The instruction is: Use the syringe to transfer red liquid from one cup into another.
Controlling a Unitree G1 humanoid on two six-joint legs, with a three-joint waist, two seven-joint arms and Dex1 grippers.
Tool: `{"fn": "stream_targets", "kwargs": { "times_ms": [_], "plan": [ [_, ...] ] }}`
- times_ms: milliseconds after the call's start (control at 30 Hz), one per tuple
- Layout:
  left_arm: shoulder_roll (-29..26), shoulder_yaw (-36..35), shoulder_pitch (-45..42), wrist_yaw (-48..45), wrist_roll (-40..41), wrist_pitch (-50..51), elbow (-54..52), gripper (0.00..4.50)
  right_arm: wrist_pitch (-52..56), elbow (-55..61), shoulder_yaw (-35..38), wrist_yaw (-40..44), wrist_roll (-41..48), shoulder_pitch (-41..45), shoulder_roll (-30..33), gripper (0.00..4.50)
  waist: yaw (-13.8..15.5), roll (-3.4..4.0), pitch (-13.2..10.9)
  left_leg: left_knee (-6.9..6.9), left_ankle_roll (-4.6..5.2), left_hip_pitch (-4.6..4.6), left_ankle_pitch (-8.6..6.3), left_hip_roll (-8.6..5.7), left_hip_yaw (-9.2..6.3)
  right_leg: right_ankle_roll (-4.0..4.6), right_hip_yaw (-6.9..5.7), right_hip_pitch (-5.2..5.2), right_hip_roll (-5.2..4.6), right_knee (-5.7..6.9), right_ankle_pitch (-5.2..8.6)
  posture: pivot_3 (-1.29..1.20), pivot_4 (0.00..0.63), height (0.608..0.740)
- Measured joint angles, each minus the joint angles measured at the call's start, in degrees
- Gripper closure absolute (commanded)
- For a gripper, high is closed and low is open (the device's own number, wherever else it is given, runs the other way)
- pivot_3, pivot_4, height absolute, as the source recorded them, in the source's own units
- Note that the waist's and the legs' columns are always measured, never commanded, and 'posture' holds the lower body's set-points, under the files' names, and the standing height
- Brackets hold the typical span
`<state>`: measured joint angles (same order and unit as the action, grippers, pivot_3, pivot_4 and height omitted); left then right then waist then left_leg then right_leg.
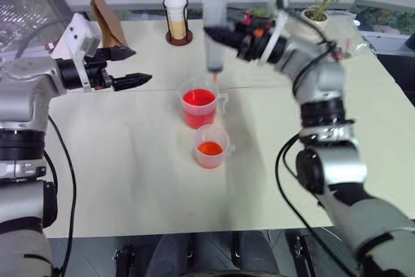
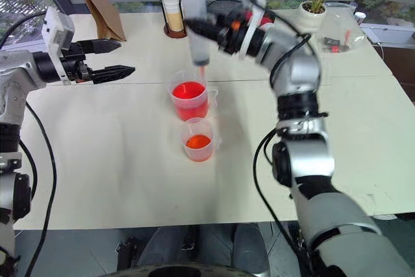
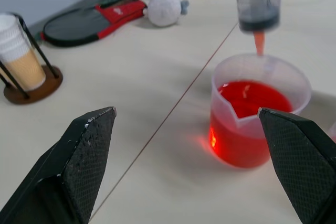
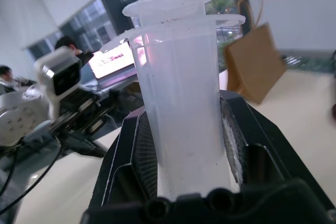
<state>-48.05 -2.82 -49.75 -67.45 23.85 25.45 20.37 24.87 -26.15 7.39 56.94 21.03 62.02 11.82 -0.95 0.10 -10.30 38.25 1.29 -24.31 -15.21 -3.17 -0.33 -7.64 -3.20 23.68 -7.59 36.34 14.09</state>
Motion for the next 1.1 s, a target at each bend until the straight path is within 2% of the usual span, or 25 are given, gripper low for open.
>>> {"fn": "stream_targets", "kwargs": {
  "times_ms": [200,400,667,800,967,1100],
  "plan": [
    [0.52,-0.06,-2.88,-0.98,0.15,0.50,-2.26,0.00,-6.30,2.44,-4.48,-0.14,-0.70,-5.55,-2.22,3.14,-0.41,0.01,0.00,0.01,-0.03,-0.01,0.02,-0.01,0.02,0.00,0.00,0.00,0.00,-0.02,0.00,0.00,0.150,0.740],
    [8.42,-0.04,-8.39,1.76,0.36,-0.95,-1.59,0.00,-10.80,-1.50,-6.09,-0.29,-1.28,-5.55,-3.84,3.14,-0.20,-0.01,0.00,0.04,-0.10,0.02,0.07,0.01,-0.05,0.00,-0.01,-0.06,0.05,-0.02,0.00,0.00,0.150,0.740],
    [13.24,1.62,-14.64,1.12,-3.76,-8.86,9.11,0.00,-13.55,-3.98,-5.61,-1.53,-1.17,-5.30,-4.23,3.14,-1.25,0.02,-0.01,-0.01,-0.10,0.04,0.07,-0.01,-0.03,0.00,-0.01,-0.05,0.07,-0.01,0.00,0.00,0.150,0.740],
    [13.16,1.94,-16.18,-1.13,-4.70,-9.91,11.59,0.00,-13.59,-3.95,-5.56,-1.94,-1.14,-5.32,-4.34,3.14,-1.84,0.02,-0.01,-0.05,-0.10,0.04,0.07,-0.01,-0.02,0.00,-0.01,-0.01,0.08,-0.02,0.00,0.00,0.150,0.740],
    [9.61,2.24,-15.72,-5.74,-4.69,-7.35,10.39,0.00,-13.56,-4.46,-5.94,-2.80,-1.15,-5.55,-4.69,3.14,-2.71,0.02,-0.01,-0.08,-0.10,0.04,0.07,0.03,-0.03,0.00,0.00,0.00,0.08,-0.01,0.00,0.00,0.150,0.740],
    [7.83,1.63,-15.56,-6.06,-4.62,-6.85,10.27,0.00,-13.48,-4.72,-5.82,-3.24,-1.11,-5.74,-4.63,3.14,-2.51,0.02,-0.01,-0.04,-0.10,0.04,0.07,0.03,-0.06,0.00,0.00,-0.03,0.05,0.00,0.00,0.00,0.150,0.740]
  ]
}}
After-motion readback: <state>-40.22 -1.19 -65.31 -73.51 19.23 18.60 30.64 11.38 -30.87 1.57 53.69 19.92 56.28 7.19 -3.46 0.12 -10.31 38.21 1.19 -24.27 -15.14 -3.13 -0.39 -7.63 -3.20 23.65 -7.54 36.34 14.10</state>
